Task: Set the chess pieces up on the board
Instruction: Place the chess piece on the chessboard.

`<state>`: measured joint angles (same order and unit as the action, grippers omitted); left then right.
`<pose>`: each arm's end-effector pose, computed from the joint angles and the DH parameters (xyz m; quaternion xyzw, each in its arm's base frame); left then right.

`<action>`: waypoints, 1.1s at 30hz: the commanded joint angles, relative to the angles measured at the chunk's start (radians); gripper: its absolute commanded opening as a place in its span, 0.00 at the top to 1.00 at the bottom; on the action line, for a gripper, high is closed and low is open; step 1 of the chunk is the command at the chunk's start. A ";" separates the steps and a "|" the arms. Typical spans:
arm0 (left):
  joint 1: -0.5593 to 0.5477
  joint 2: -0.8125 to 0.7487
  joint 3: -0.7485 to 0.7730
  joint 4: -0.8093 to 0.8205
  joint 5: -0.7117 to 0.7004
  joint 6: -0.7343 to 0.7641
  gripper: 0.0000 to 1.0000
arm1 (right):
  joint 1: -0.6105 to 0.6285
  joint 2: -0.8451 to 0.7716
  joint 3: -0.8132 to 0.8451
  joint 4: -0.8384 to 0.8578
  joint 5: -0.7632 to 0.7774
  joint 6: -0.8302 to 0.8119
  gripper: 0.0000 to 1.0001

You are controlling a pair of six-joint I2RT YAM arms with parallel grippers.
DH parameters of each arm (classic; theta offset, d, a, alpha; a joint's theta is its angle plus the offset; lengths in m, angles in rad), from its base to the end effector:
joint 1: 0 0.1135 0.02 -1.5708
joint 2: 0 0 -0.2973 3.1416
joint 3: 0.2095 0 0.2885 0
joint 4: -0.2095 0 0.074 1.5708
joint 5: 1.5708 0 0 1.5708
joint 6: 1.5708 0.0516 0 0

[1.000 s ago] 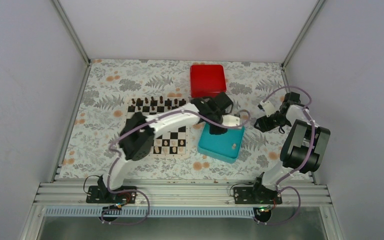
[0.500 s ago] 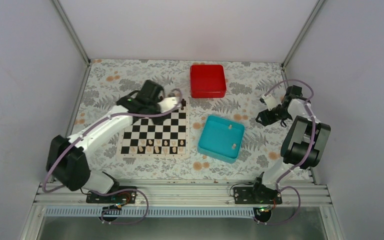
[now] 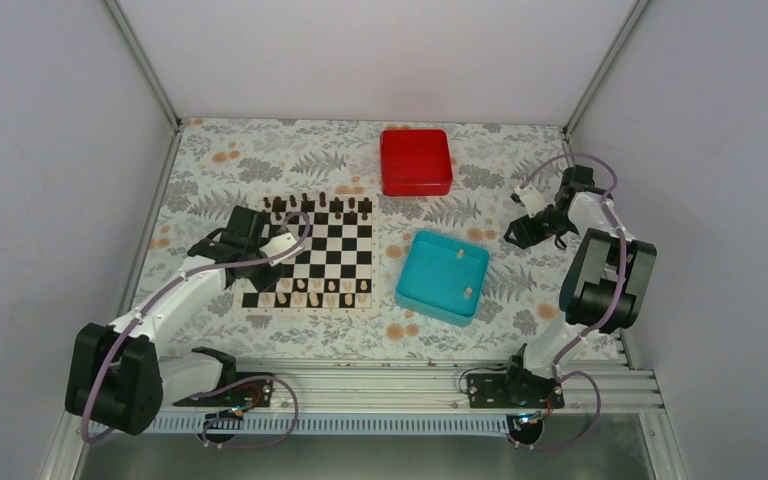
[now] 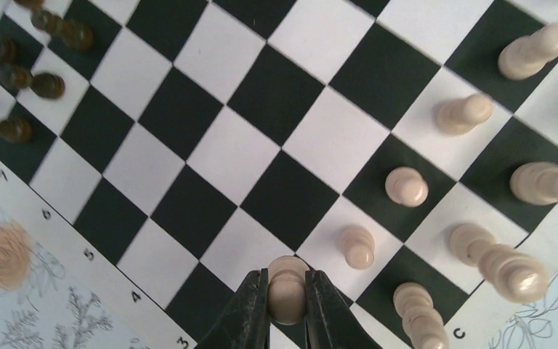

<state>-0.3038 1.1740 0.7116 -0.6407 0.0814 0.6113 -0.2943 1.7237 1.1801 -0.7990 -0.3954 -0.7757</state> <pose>0.2287 -0.0761 0.2036 0.4378 0.8678 -0.0037 0.2349 0.3554 -0.0870 0.1943 -0.2539 0.9407 0.1110 0.1955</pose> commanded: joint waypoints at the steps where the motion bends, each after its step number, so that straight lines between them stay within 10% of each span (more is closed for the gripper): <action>1: 0.049 -0.029 -0.062 0.058 0.043 0.013 0.94 | 0.011 0.011 0.007 -0.009 0.007 0.017 0.36; 33: 0.153 0.081 -0.131 0.033 0.110 0.093 0.95 | 0.016 0.017 -0.022 -0.001 0.027 0.015 0.35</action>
<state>-0.1589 1.2419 0.5961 -0.6189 0.1688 0.6807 -0.2878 1.7367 1.1671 -0.8009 -0.3679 -0.7727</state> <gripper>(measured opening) 0.108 0.649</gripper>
